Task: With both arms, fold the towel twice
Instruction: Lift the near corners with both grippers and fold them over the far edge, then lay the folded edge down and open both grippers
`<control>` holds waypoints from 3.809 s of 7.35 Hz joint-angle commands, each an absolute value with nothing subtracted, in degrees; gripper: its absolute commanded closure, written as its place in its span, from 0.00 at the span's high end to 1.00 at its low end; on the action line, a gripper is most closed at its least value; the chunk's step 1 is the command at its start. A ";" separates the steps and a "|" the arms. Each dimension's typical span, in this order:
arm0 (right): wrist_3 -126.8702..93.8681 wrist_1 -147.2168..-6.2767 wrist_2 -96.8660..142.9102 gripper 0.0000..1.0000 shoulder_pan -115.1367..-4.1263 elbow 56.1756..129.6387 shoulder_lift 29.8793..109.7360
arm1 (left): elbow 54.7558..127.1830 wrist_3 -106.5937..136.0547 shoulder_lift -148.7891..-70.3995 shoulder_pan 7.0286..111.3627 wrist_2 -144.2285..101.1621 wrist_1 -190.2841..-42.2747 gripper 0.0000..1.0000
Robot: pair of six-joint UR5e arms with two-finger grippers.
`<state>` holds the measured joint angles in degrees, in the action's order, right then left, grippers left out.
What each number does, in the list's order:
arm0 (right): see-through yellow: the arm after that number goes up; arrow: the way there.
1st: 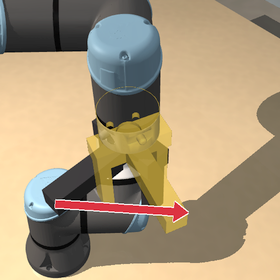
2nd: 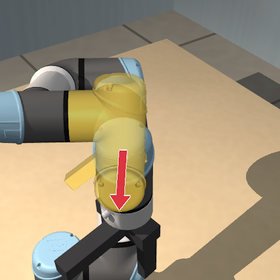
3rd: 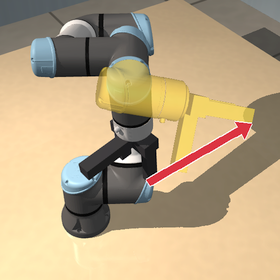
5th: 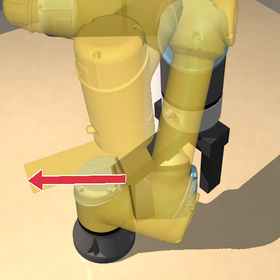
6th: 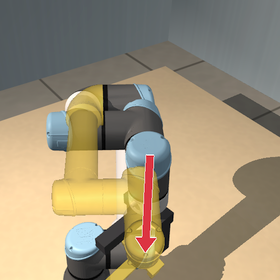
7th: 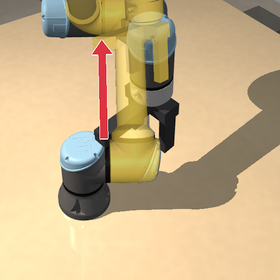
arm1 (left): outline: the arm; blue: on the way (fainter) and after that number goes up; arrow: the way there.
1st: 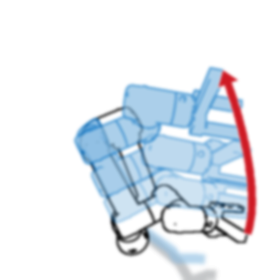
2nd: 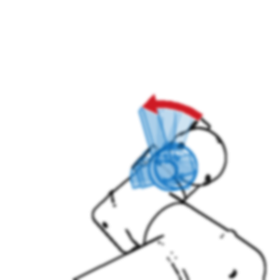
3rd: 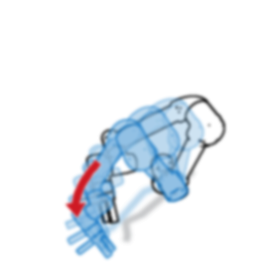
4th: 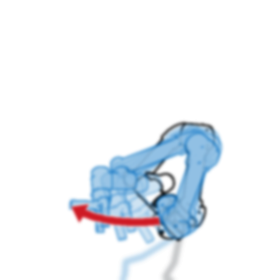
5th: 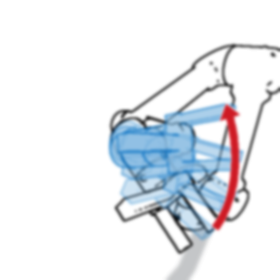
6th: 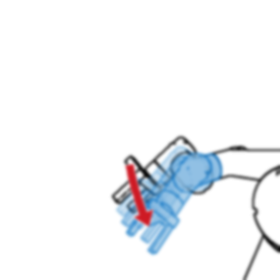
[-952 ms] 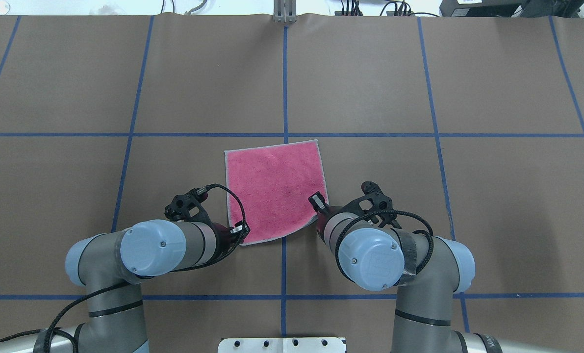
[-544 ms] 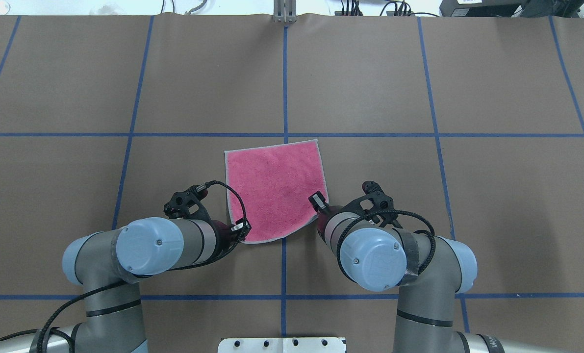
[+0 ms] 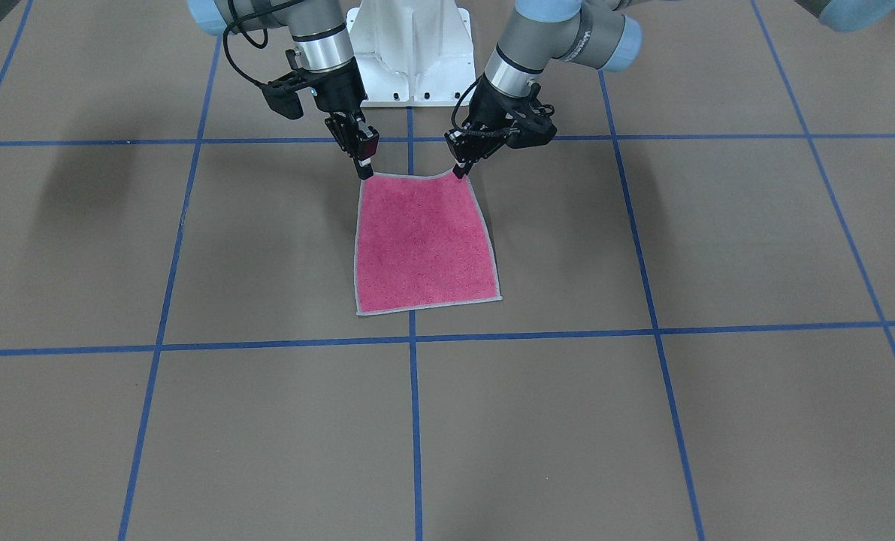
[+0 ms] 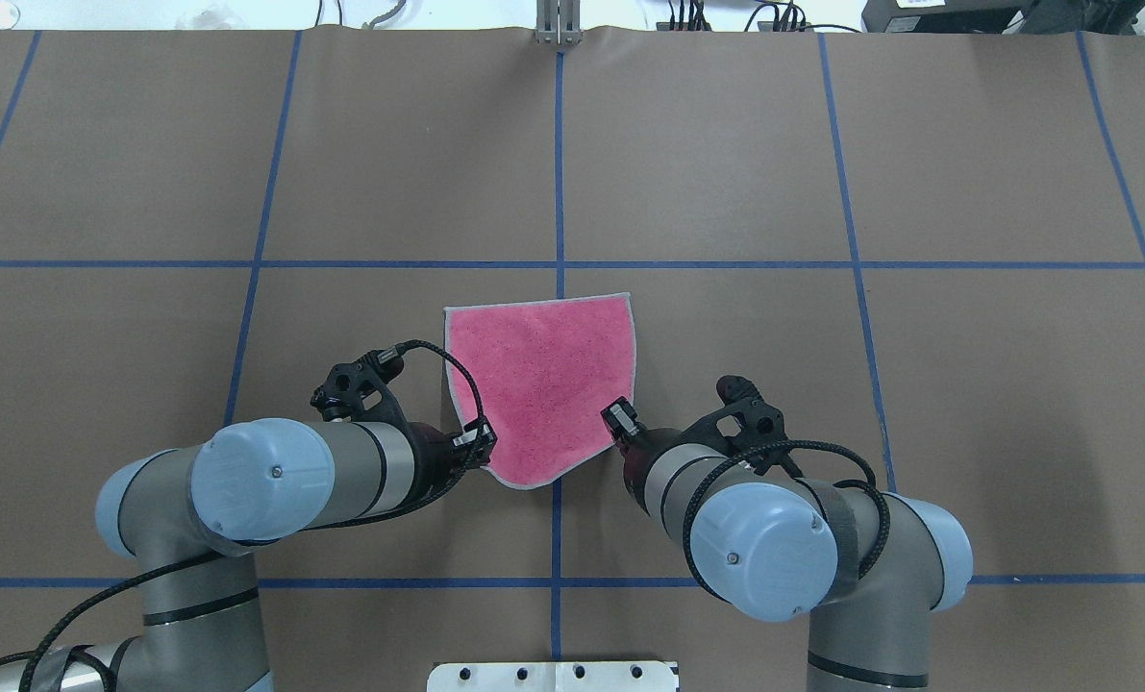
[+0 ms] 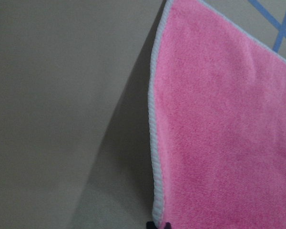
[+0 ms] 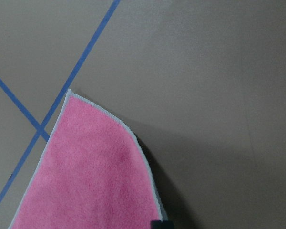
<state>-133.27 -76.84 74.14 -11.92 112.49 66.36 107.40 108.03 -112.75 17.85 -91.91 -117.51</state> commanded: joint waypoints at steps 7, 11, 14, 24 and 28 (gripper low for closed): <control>-131.13 -76.73 74.18 0.00 -18.10 107.68 63.21 | 105.31 103.01 -115.30 22.85 -89.57 -117.51 0.00; -130.96 -76.55 74.18 0.00 -20.04 105.91 62.23 | 102.32 102.92 -116.54 24.61 -89.56 -117.42 0.00; -130.52 -76.38 74.35 0.00 -21.18 102.23 60.75 | 100.20 102.83 -117.07 25.31 -89.56 -117.51 0.00; -129.73 -76.29 74.44 0.00 -22.24 99.84 59.33 | 94.49 102.92 -120.23 26.19 -89.56 -118.04 0.00; -129.73 -76.20 74.44 0.00 -22.59 96.06 56.16 | 94.48 102.83 -120.23 26.37 -89.56 -118.21 0.00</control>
<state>-129.73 -76.21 74.44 -22.44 96.43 56.51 94.52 102.84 -120.23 26.30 -89.56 -118.19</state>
